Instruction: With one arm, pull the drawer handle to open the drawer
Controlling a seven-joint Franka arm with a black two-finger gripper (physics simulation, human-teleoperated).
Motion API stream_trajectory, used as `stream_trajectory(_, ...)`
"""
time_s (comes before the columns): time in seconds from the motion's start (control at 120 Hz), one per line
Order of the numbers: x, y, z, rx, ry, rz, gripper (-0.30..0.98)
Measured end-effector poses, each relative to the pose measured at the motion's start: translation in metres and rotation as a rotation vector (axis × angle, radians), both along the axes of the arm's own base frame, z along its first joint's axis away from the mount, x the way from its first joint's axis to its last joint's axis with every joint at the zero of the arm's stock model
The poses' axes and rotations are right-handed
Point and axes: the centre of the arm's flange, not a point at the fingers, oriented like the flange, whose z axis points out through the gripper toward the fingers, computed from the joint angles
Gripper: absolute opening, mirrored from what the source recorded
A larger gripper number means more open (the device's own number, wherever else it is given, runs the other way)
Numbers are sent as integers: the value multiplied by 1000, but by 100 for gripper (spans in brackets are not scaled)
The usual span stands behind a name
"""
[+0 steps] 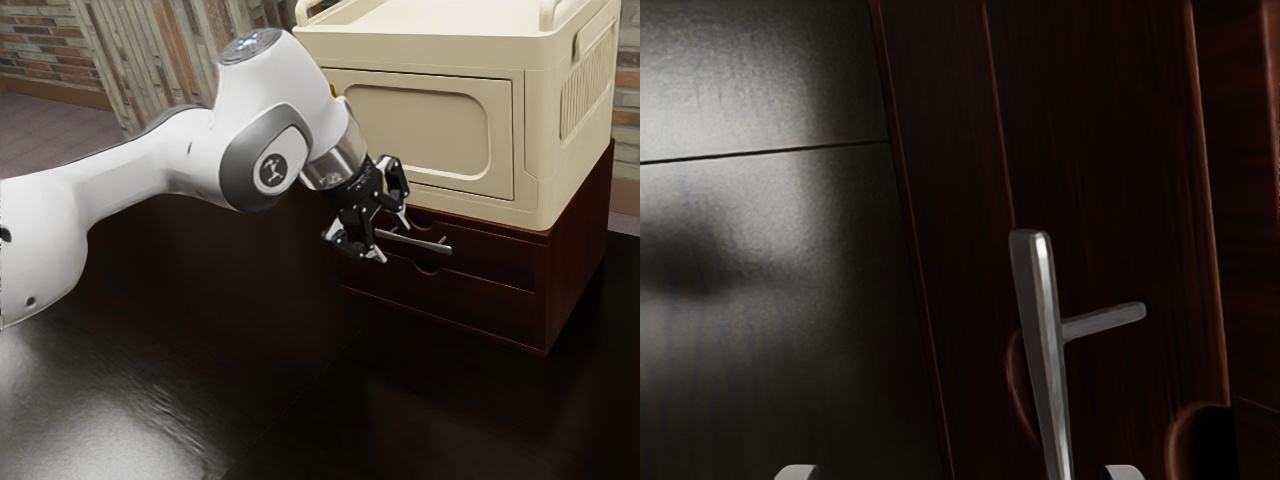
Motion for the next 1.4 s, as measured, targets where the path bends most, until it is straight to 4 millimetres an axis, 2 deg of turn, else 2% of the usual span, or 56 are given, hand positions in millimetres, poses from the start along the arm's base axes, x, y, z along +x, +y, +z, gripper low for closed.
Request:
stream_trajectory(0.508, 9, 0, -11, -6, -1, 6, 31)
stream_trajectory(0.675, 11, 0, -15, -8, 4, 9, 24)
stream_trajectory(1.008, 8, 4, -12, -12, 14, 28, -2)
stream_trajectory(1.4, 4, 5, -17, -11, 48, 37, -10)
